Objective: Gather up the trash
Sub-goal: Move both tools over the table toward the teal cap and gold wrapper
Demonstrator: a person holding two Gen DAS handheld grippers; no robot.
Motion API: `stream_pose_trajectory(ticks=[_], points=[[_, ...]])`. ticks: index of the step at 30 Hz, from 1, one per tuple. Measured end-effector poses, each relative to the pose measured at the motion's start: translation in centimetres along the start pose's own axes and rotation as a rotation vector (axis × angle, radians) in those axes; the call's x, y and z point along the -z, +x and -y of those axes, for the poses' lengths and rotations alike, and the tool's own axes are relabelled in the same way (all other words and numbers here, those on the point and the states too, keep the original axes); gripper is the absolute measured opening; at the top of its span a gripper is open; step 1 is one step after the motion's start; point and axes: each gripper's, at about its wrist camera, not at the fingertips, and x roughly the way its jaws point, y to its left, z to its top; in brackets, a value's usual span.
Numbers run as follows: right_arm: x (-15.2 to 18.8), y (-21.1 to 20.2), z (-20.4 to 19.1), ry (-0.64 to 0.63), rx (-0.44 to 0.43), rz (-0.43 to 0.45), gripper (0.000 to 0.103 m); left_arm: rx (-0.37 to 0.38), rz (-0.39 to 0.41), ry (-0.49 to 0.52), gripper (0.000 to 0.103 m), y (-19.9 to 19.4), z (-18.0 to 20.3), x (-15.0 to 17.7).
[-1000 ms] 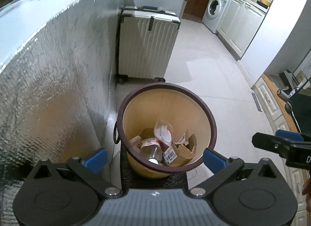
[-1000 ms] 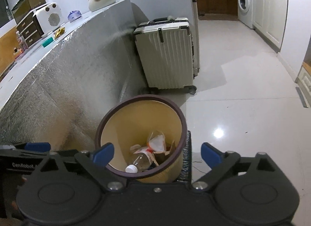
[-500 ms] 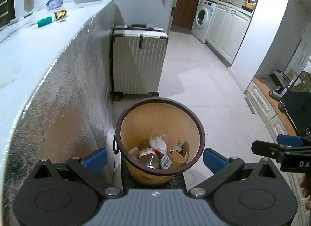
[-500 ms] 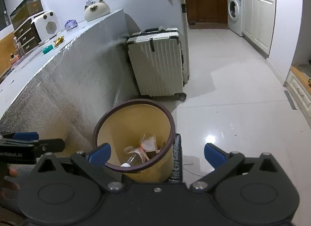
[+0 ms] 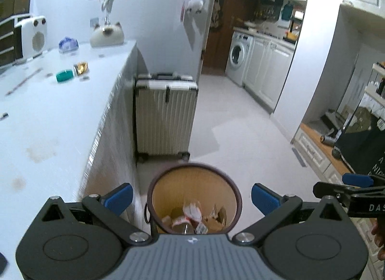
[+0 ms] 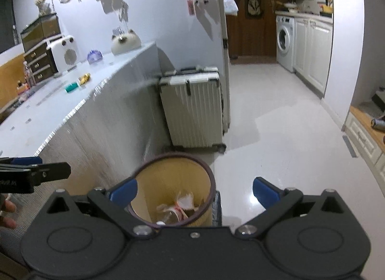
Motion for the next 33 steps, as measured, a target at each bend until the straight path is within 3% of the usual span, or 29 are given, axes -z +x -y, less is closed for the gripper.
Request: stream_pose_trajectory(ticks=[10, 16, 33], points=[[-4.0, -2.0, -4.2, -0.034, -0.042, 0.132, 0.103, -0.031, 0.160, 0.012, 0.103, -4.8, -3.8, -4.1], [-6.8, -1.3, -7.5, -0.057, -0.076, 0.180, 0.103, -0.056, 0.214, -0.003, 0.103, -6.4, -6.9, -6.4], [-14.0, 5.2, -15.4, -0.070, -0.201, 0.228, 0.103, -0.139, 0.247, -0.022, 0.103, -4.5, -15.3, -11.7]])
